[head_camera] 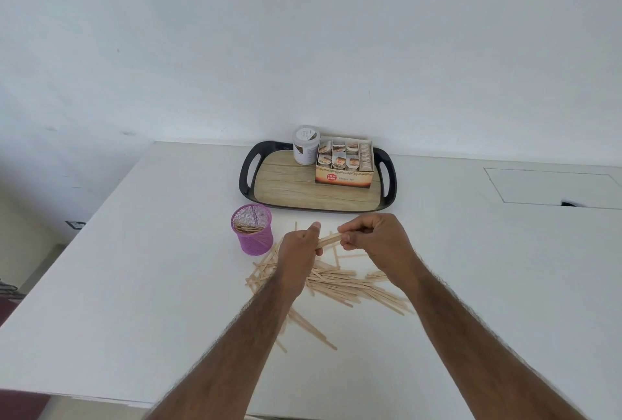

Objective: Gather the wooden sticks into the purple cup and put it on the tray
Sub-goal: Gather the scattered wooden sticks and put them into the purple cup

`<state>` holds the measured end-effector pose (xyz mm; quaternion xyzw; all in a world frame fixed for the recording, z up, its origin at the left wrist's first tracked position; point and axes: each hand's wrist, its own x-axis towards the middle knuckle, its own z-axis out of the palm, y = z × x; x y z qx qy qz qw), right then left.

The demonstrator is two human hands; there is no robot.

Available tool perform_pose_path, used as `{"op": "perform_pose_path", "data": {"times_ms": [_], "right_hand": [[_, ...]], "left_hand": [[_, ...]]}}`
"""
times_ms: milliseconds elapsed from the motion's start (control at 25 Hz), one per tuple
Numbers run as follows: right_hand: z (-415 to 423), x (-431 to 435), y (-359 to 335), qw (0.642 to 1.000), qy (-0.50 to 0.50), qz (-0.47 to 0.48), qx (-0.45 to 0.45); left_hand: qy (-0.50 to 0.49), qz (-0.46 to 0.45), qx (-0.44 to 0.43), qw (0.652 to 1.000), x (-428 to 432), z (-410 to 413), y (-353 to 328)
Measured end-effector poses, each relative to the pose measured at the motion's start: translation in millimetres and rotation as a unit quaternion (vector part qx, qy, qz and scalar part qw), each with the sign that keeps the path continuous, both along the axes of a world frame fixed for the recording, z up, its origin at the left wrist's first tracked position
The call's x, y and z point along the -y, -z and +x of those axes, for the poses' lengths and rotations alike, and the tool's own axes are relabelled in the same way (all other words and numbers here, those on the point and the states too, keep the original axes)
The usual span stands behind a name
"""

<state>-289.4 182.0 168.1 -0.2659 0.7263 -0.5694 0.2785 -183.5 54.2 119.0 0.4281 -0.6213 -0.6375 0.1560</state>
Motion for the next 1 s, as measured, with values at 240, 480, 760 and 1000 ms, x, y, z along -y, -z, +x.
{"op": "perform_pose_path", "data": {"times_ms": [240, 480, 760, 1000], "right_hand": [[-7.1, 7.1, 6.3, 0.999, 0.027, 0.032, -0.016], [-4.3, 49.1, -13.7, 0.984, -0.014, 0.067, -0.164], [31.9, 154.3, -25.0, 0.845, -0.157, 0.116, -0.498], [54.9, 194.2, 2.3, 0.665, -0.275, 0.240, -0.652]], "left_hand": [[-0.074, -0.121, -0.020, 0.990, 22.1, 38.7, 22.7], [-0.050, -0.379, 0.269, 0.884, 70.1, 112.0, 105.2], [0.030, -0.391, 0.342, 0.854, 70.6, 122.6, 129.0], [0.024, -0.403, 0.344, 0.848, 72.6, 122.8, 132.5]]}}
